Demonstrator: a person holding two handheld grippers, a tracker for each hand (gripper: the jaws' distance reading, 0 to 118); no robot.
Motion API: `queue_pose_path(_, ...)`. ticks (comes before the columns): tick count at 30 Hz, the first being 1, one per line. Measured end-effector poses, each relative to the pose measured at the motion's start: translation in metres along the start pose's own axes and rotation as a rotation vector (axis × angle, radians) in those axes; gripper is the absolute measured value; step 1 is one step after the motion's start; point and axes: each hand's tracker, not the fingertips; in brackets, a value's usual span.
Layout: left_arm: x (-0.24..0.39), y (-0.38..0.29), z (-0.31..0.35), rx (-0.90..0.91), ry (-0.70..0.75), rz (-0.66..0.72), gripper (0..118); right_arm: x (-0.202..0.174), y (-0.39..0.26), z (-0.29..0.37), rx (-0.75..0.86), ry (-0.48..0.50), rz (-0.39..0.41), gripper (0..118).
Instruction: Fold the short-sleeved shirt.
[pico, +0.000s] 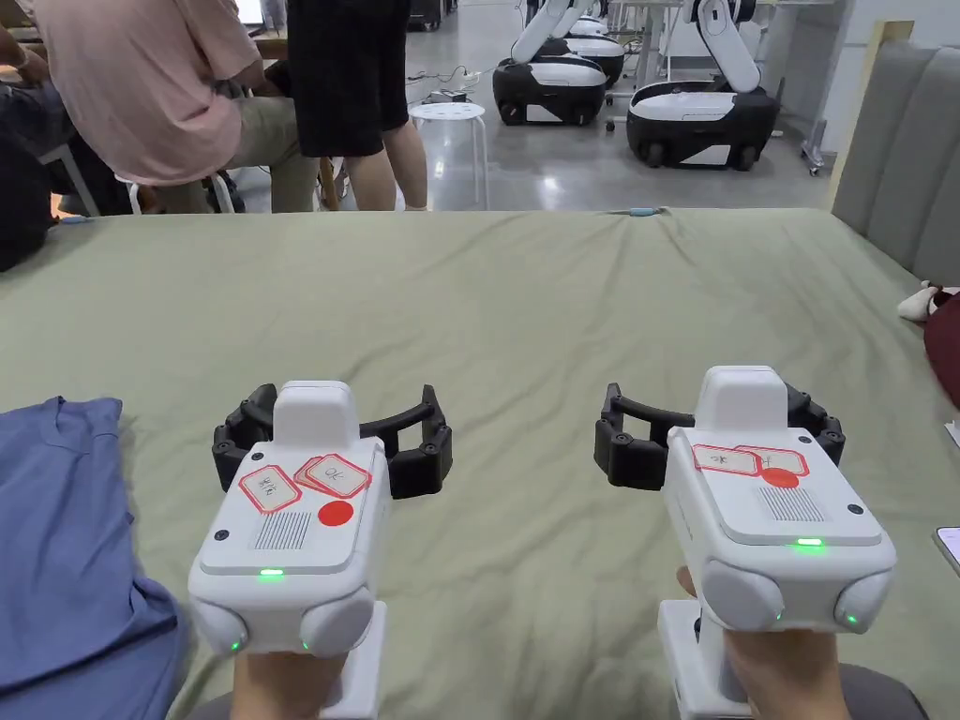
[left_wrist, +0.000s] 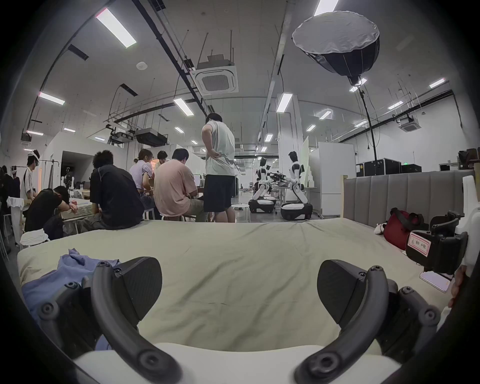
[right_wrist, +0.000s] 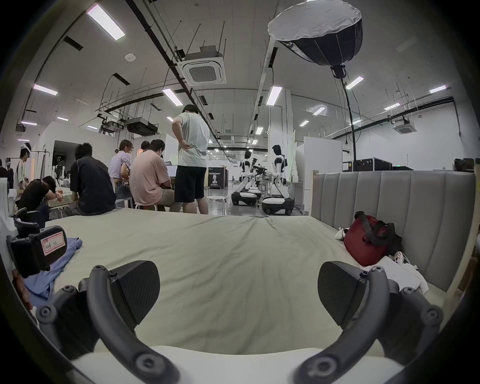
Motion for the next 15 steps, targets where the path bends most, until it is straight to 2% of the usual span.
queue_pose_path(15, -0.005, 0.003, -0.002, 0.003, -0.001, 0.001, 118, 0.015, 0.002, 0.001, 0.018, -0.014, 0.003, 118)
